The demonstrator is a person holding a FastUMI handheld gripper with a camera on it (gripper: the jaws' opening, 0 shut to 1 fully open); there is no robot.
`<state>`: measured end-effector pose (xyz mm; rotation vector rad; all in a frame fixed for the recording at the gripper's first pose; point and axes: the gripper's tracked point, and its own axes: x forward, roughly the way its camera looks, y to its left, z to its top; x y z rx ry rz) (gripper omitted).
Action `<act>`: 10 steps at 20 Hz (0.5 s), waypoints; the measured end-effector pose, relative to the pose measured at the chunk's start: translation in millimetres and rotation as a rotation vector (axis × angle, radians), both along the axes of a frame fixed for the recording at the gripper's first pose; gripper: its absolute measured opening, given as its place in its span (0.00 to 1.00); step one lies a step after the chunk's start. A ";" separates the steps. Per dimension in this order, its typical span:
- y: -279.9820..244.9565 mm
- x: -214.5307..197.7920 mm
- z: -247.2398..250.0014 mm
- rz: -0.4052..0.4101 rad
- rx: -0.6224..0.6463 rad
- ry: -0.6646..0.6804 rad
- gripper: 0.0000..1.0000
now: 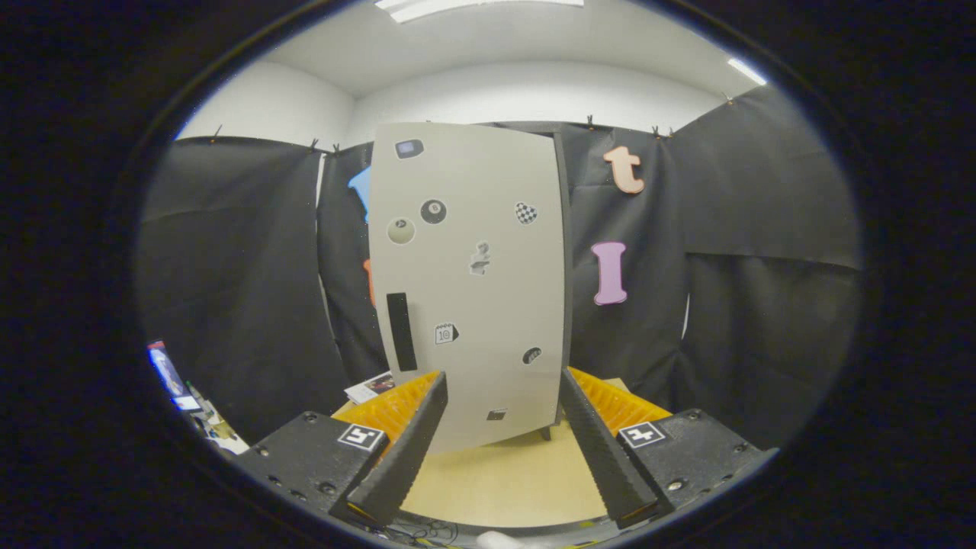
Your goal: Open the shoe cabinet door, grab the shoes and put them into the shoe cabinet, then close the shoe cabinet door.
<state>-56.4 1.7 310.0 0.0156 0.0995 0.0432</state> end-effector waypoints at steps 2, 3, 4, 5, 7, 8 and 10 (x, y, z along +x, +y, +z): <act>-7.2 -15.7 3.3 -0.032 0.003 -0.009 0.97; -9.7 -22.8 3.4 -0.044 0.006 -0.011 0.97; -12.4 -30.9 3.0 -0.057 0.011 -0.008 0.97; -14.1 -37.5 4.3 -0.063 0.014 -0.012 0.97; -19.4 -49.3 6.1 -0.081 0.004 -0.024 0.97; -22.5 -54.6 4.7 -0.091 -0.005 -0.024 0.97; -23.5 -62.0 3.1 -0.102 -0.016 -0.028 0.97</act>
